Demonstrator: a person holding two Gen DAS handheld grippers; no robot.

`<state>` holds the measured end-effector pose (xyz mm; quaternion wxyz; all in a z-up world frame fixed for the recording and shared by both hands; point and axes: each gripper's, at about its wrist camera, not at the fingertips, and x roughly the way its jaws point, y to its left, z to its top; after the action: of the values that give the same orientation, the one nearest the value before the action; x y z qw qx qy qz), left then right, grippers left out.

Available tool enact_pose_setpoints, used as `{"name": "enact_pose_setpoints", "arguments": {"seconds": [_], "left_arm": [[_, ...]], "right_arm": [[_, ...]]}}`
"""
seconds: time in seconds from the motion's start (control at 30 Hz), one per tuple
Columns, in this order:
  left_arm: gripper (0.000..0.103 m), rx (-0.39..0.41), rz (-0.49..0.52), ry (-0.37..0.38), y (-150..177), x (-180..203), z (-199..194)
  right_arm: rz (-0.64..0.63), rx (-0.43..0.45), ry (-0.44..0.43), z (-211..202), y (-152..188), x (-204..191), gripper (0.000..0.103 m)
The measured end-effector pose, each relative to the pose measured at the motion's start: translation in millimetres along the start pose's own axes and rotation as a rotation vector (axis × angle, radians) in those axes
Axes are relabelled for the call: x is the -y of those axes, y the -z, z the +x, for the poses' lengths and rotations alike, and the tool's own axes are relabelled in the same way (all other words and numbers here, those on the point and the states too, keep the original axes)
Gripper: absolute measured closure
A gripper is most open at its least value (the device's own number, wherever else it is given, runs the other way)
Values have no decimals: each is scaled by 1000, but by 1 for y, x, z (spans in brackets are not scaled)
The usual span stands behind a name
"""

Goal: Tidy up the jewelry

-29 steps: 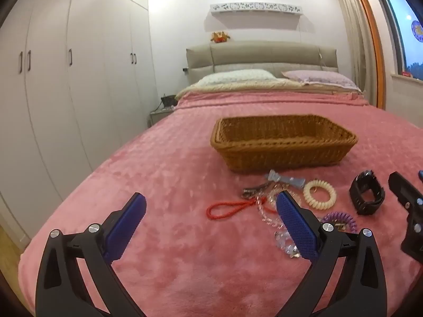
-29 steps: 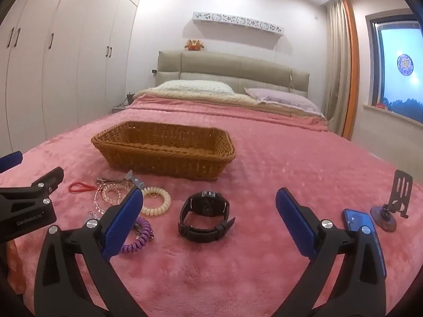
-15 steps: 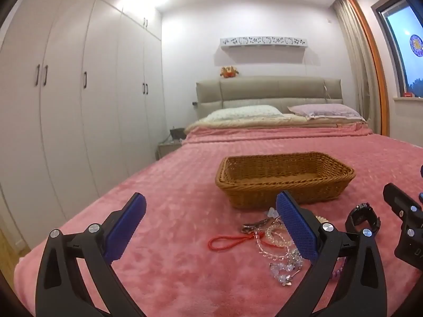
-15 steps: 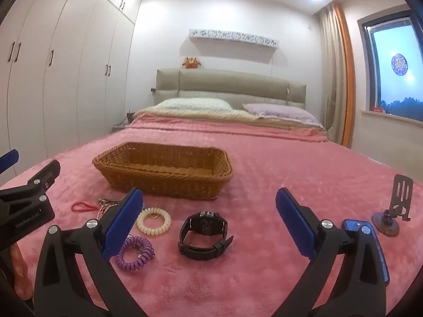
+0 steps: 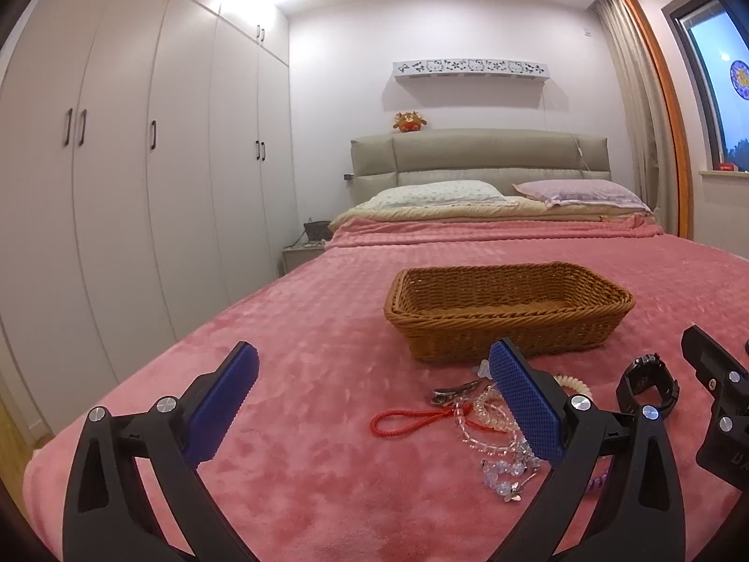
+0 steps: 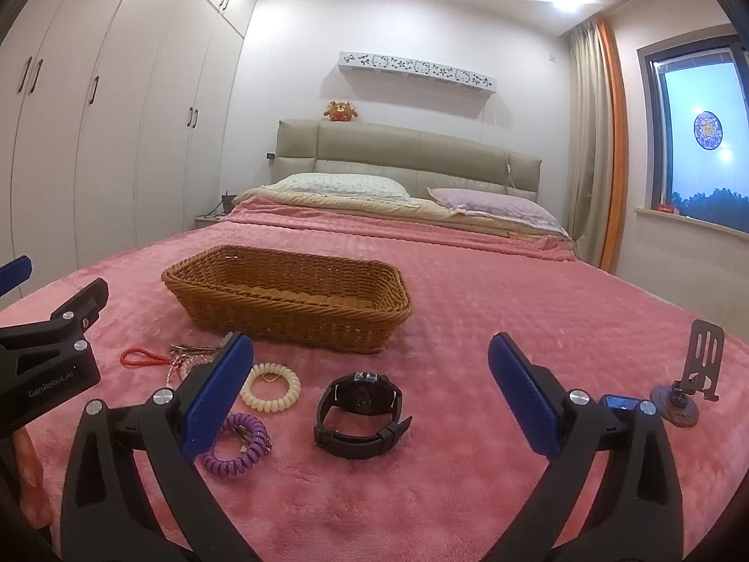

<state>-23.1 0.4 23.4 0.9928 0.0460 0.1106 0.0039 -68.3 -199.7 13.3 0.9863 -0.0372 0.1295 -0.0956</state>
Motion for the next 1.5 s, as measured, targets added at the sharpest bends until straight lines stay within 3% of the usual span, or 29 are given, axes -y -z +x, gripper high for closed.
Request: {"name": "enact_pose_setpoints", "arguments": {"seconds": [1.5], "left_arm": [[7, -46, -1, 21, 5, 6, 10]], "right_arm": [[-30, -4, 17, 3, 2, -5, 7]]}}
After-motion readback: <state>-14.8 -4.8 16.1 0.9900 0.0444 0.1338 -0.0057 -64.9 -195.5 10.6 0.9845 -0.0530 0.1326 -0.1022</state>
